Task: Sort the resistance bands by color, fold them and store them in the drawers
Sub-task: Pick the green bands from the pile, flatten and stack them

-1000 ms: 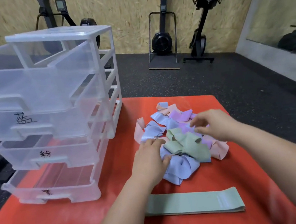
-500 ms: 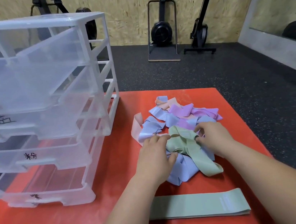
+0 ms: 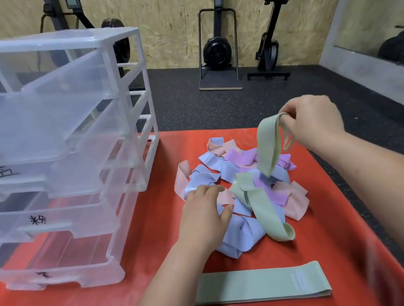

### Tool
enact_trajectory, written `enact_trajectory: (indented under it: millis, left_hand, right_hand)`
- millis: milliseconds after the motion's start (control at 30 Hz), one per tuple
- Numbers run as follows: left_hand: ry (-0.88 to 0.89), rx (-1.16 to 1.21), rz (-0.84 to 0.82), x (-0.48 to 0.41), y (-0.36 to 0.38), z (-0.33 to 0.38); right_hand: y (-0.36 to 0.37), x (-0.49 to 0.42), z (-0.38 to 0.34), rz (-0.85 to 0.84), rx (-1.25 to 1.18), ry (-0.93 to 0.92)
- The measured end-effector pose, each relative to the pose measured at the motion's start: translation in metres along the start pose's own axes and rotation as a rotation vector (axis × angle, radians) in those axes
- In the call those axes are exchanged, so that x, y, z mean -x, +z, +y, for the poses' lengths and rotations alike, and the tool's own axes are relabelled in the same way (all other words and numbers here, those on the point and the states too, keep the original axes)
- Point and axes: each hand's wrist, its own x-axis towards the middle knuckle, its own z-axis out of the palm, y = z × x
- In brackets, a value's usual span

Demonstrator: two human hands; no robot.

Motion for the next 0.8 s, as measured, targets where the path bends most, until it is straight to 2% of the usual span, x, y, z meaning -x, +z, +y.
enact_trajectory:
  millis: [67,167,233,467,600,700,800]
  left_hand:
    - [0.003,0.019,0.001,0.003,-0.003,0.003]
    - [0.028,0.05,0.009,0.008,-0.006,0.007]
    - [0.056,0.11,0.012,0.014,-0.009,0.012]
    - [0.253,0.298,-0.002,0.036,-0.021,0.04]
    - [0.244,0.31,-0.002,0.045,-0.021,0.048]
    - [0.156,0.331,-0.003,0.047,-0.017,0.048]
    - [0.161,0.257,-0.013,0.046,-0.01,0.044]
  right_hand:
    - [-0.008,0.009,-0.002,-0.041,-0.001,0.013]
    - [-0.011,0.036,-0.006,-0.256,0.013,0.017]
    - [-0.014,0.055,-0.009,-0.33,-0.042,0.012]
    - [-0.029,0.11,-0.034,-0.142,-0.287,-0.097]
    - [-0.034,0.139,-0.045,-0.188,-0.432,-0.11]
    - [-0.023,0.157,-0.043,-0.256,-0.51,-0.09]
    - [-0.005,0.174,-0.038,-0.339,-0.567,-0.126]
